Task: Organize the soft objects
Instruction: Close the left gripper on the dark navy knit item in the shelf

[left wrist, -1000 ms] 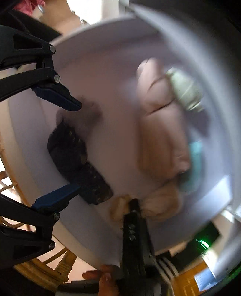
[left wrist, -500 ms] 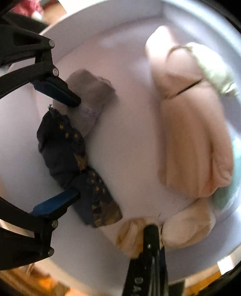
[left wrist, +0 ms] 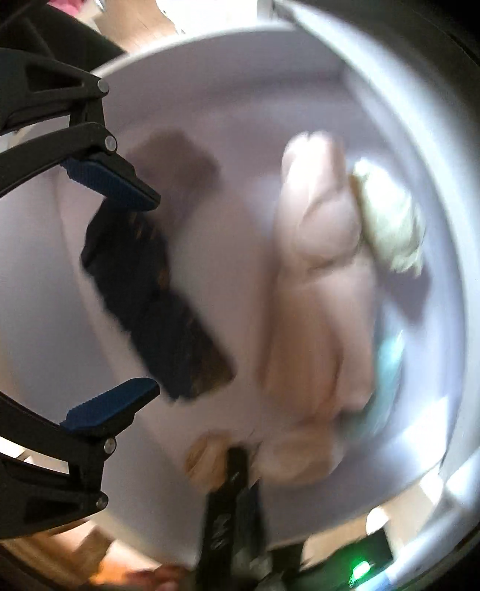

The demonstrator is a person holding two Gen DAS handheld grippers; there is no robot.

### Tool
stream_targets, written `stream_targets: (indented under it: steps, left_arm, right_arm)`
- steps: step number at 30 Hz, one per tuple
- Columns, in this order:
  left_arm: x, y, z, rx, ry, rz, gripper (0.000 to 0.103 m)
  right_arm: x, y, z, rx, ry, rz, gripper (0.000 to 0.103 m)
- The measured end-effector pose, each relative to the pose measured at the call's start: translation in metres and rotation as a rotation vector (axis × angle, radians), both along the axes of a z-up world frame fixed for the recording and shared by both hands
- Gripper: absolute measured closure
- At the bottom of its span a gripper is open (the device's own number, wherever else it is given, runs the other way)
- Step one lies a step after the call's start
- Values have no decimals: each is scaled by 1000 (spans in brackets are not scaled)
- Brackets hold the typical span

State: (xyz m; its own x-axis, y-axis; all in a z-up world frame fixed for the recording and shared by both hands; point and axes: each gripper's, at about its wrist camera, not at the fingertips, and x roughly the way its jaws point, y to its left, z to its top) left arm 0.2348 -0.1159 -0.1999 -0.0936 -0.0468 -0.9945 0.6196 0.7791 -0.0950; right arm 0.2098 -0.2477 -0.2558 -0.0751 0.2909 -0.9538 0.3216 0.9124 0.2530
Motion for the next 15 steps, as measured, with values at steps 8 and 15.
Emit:
stream_targets:
  steps: [8, 15]
  left_arm:
    - [-30, -21, -23, 168, -65, -189, 22]
    - [-31, -22, -25, 164, -86, -189, 56]
  right_arm:
    - [-1, 1, 0, -1, 0, 0, 69]
    - [-1, 3, 0, -2, -2, 2, 69]
